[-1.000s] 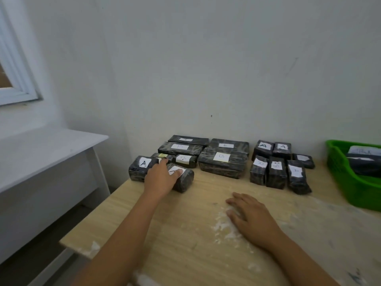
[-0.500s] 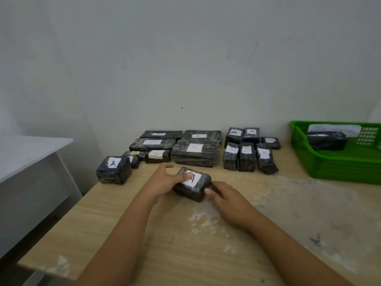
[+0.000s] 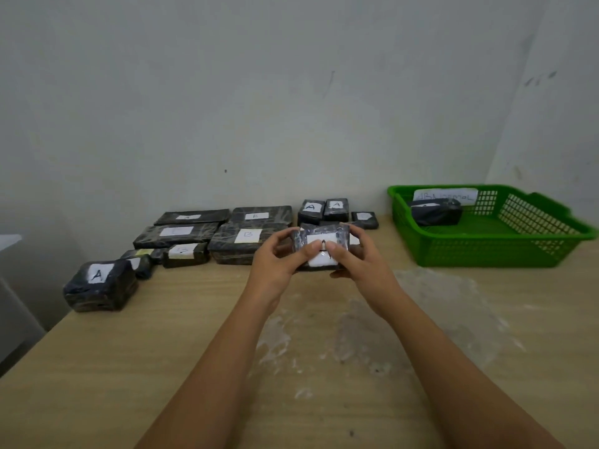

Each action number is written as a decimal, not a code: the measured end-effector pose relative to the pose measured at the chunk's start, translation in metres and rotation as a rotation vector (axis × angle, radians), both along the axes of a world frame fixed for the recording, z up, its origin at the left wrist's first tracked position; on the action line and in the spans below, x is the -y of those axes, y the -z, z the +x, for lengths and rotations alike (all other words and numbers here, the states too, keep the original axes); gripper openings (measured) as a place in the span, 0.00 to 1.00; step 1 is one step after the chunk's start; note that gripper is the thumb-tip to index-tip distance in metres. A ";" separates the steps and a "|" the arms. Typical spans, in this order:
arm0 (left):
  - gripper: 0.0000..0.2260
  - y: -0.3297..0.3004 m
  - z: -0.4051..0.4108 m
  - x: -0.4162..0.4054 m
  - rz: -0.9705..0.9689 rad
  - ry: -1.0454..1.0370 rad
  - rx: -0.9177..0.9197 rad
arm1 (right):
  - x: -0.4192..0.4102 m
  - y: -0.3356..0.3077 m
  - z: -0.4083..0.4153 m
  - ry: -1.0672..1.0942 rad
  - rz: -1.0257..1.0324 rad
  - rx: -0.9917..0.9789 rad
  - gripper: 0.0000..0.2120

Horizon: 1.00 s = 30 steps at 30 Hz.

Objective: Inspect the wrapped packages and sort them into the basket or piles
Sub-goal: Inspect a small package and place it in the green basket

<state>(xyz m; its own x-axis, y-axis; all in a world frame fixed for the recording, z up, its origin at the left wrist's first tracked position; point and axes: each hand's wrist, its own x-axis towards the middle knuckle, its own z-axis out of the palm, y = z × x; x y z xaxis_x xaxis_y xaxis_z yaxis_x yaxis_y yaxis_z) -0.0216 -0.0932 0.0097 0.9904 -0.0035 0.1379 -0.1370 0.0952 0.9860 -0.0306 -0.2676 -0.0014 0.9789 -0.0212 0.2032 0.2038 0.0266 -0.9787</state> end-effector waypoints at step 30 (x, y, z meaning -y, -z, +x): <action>0.27 0.013 -0.008 0.000 -0.121 0.150 -0.036 | -0.001 0.019 -0.008 0.024 0.049 0.026 0.31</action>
<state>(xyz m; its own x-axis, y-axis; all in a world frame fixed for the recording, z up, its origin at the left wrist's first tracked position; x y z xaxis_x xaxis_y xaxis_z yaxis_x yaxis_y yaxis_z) -0.0292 -0.0934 -0.0035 0.9843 -0.1371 0.1110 -0.0773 0.2299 0.9701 -0.0384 -0.2667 -0.0200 0.9723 -0.0554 0.2271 0.2307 0.0694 -0.9706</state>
